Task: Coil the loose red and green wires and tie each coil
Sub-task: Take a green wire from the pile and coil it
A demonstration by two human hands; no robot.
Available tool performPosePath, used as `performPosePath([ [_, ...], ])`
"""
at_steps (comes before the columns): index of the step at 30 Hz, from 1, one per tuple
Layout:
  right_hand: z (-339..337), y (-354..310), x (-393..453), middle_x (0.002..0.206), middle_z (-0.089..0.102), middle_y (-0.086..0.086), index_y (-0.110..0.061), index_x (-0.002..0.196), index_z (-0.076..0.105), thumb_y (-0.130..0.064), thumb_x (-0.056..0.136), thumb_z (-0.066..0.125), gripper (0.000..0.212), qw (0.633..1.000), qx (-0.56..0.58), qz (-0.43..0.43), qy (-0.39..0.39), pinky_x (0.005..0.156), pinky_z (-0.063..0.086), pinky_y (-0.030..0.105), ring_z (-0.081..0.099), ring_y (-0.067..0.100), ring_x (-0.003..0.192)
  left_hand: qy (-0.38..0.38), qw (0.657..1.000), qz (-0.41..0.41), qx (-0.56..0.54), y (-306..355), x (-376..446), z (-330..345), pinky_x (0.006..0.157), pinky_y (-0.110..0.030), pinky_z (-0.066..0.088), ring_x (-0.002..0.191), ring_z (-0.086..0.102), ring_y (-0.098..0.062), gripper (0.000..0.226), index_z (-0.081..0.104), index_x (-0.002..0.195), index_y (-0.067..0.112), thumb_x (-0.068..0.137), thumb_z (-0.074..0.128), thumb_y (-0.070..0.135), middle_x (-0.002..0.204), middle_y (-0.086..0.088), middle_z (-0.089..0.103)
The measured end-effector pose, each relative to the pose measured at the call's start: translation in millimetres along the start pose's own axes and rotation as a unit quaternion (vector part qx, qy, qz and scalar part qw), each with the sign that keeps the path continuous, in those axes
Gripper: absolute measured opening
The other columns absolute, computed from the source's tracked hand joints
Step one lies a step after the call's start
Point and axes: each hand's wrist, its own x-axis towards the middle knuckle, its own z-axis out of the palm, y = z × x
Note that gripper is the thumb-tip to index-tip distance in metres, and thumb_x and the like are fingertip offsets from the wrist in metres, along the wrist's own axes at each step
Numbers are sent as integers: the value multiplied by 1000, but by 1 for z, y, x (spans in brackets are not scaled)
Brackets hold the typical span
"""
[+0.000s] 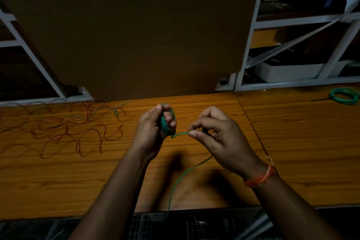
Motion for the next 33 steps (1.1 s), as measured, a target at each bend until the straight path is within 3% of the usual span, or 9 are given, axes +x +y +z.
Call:
performPosePath([
  [4, 2, -11, 23, 96, 52, -1, -18, 97, 78, -16, 90, 76, 8, 999, -23, -26, -13, 73, 41, 9, 53, 5, 90, -48, 990, 17, 132, -6, -10, 6, 52, -26, 42, 54, 53, -14, 30, 55, 106, 2, 111, 36, 25, 65, -3, 56],
  [7, 2, -14, 39, 99, 52, -4, -17, 95, 77, -17, 89, 76, 6, 998, -47, -35, -14, 72, 49, 18, 54, 5, 92, -69, 976, 27, 203, -7, -14, 8, 50, -27, 39, 51, 48, -15, 38, 57, 105, -3, 111, 36, 29, 63, -2, 52],
  [11, 1, -11, 57, 98, 52, -6, -17, 92, 78, -15, 87, 77, 5, 999, -27, -36, -17, 73, 57, 33, 56, 7, 94, -56, 982, 7, 178, -4, -12, 7, 46, -24, 25, 47, 30, -10, 36, 55, 120, -2, 111, 36, 26, 59, 1, 38],
  [15, -2, 0, 67, 101, 55, -3, -18, 92, 78, -12, 87, 78, 8, 999, 34, 7, -13, 73, 60, 35, 61, 11, 91, -91, 986, -27, 140, 3, -13, 7, 52, -31, 11, 50, 16, -13, 45, 61, 103, 8, 109, 32, 42, 60, 1, 25],
  [18, -9, 14, 71, 107, 58, 0, -20, 98, 78, -16, 87, 78, 12, 995, 93, 44, -7, 82, 59, 31, 64, 12, 97, -113, 982, -37, 147, 7, -14, 6, 50, -27, 11, 54, 9, -16, 45, 65, 97, 6, 107, 38, 41, 61, 0, 21],
  [20, -12, 24, 70, 111, 65, -2, -18, 105, 76, -19, 89, 76, 16, 981, 155, 109, -36, 80, 56, 21, 67, 5, 98, -135, 984, -63, 97, 9, -13, 5, 47, -23, 12, 50, 11, -12, 37, 62, 89, 8, 105, 43, 35, 59, 3, 21],
  [22, -5, 31, 63, 97, 71, -5, -10, 105, 74, -27, 92, 70, 23, 953, 231, 180, -80, 64, 48, 13, 63, 1, 77, -166, 980, -107, 5, 9, -12, 3, 43, -22, 14, 45, 14, -7, 35, 59, 84, 12, 105, 42, 34, 56, 7, 22],
  [26, 20, 37, 42, 71, 64, 1, -3, 89, 65, -43, 95, 51, 43, 896, 364, 238, -88, 43, 32, 16, 44, 6, 52, -212, 931, -201, -216, 9, -8, 3, 45, -19, 18, 44, 18, -4, 32, 57, 82, 17, 104, 42, 35, 55, 11, 24],
  [33, 49, 52, 3, 62, 48, -1, -12, 88, 60, -32, 92, 60, 20, 846, 426, 315, -54, 53, 37, 25, 48, 14, 54, -93, 932, -163, -312, 26, 5, -2, 45, -17, 23, 45, 21, -4, 34, 61, 91, 13, 107, 36, 29, 54, 10, 31],
])
